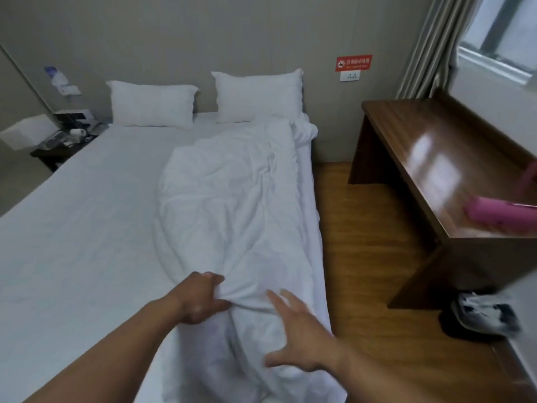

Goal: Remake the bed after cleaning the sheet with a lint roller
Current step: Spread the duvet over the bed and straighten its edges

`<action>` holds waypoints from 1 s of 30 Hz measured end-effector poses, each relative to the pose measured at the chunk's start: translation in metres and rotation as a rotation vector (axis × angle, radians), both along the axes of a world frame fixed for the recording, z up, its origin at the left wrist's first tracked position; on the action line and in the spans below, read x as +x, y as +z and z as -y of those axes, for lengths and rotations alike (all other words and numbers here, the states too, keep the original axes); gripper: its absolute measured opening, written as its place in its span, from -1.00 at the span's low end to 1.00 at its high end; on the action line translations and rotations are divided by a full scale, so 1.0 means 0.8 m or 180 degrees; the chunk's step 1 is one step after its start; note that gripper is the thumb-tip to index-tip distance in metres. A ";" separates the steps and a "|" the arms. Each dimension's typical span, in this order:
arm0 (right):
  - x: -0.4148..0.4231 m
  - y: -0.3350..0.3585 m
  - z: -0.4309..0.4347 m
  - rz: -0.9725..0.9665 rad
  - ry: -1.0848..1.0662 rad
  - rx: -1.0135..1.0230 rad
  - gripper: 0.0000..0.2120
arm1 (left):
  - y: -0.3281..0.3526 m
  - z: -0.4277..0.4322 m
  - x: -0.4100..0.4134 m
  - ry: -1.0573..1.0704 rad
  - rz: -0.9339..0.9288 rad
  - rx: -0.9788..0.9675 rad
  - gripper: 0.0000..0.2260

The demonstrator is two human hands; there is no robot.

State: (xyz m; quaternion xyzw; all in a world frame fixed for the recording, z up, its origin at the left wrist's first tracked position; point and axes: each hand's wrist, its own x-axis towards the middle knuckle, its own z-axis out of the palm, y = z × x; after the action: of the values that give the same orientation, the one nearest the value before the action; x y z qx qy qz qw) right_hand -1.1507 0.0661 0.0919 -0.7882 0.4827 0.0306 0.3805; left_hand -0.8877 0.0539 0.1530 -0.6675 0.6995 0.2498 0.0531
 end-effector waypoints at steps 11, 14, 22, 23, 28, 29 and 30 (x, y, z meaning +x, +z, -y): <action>-0.051 -0.026 0.039 0.0927 -0.1493 -0.0746 -0.79 | -0.038 -0.042 0.003 0.1152 -0.1286 0.0013 -0.49; -0.073 -0.079 0.036 -0.0170 -0.1154 -0.0541 -0.77 | -0.090 -0.065 0.035 0.1336 -0.0378 0.0912 -0.51; -0.047 -0.101 0.016 -0.0202 -0.1060 0.0142 -0.44 | -0.131 -0.021 0.083 0.0876 0.0241 0.1371 -0.46; -0.025 -0.094 0.012 -0.0012 -0.1085 -0.0056 -0.43 | -0.136 -0.005 0.090 0.0813 0.0298 0.1307 -0.47; 0.119 -0.089 0.004 0.0209 -0.0766 -0.0556 -0.57 | -0.178 0.081 0.152 0.0316 0.0681 0.1249 -0.48; 0.147 -0.096 0.007 0.0146 -0.0687 -0.0406 -0.58 | -0.193 0.100 0.171 0.0221 0.0752 0.1239 -0.49; 0.174 -0.107 0.010 0.0028 -0.0585 -0.0176 -0.56 | -0.212 0.119 0.192 0.0142 0.0803 0.1230 -0.50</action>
State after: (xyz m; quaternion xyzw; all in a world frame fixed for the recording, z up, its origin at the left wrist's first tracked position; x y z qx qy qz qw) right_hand -1.0116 0.0578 0.0065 -0.7509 0.5520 -0.0213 0.3620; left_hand -0.7338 -0.0411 -0.0168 -0.6861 0.6116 0.2947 0.2614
